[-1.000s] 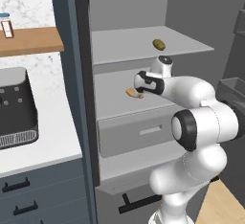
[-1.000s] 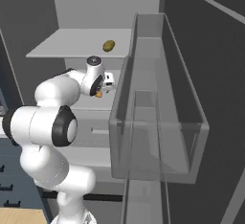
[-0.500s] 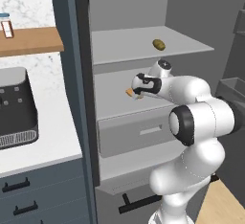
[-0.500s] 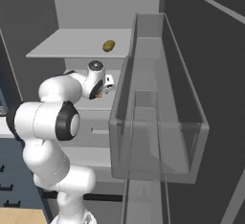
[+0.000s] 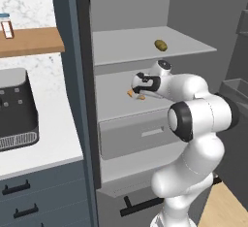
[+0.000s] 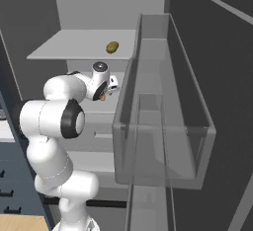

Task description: Place one potato and one steak in each tupperware on the nearby counter, to pack two identical lunches.

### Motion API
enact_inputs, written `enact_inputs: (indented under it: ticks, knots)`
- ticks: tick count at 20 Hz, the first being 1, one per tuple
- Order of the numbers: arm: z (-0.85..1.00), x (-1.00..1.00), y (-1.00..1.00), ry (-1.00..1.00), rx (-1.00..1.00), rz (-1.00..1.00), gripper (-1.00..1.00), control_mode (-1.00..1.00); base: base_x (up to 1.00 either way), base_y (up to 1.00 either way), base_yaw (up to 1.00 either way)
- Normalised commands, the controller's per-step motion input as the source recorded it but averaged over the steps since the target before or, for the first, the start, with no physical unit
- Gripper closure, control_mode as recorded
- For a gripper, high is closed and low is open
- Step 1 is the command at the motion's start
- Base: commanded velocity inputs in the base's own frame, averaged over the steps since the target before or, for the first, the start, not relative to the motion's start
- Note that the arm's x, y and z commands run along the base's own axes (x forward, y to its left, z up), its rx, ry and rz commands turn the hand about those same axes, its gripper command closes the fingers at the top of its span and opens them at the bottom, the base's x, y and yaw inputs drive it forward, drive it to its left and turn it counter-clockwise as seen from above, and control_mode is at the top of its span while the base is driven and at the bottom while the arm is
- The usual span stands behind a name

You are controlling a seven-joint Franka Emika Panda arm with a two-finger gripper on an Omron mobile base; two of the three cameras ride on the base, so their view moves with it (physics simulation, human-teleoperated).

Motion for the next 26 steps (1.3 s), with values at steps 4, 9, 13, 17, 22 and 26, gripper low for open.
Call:
enact_inputs:
  ticks: [4, 9, 13, 17, 22, 26]
  knots:
    - [-0.01, 0.02, 0.12, 0.0, 0.0, 0.04, -1.0, -1.0, 0.0, 0.0, 0.0]
    - [-0.05, 0.14, 0.09, -0.03, 0.0, 0.03, -1.0, -1.0, 0.0, 0.0, 0.0]
    - [-0.19, 0.08, 0.06, -0.03, 0.0, 0.04, -1.0, -1.0, 0.0, 0.0, 0.0]
    - [-0.26, 0.09, 0.09, -0.01, 0.0, 0.06, -1.0, -1.0, 0.0, 0.0, 0.0]
    - [-0.08, 0.06, 0.08, -0.01, 0.0, 0.07, -1.0, -1.0, 0.0, 0.0, 0.0]
    - [0.0, 0.0, 0.0, 0.0, 0.0, 0.05, -1.0, -1.0, 0.0, 0.0, 0.0]
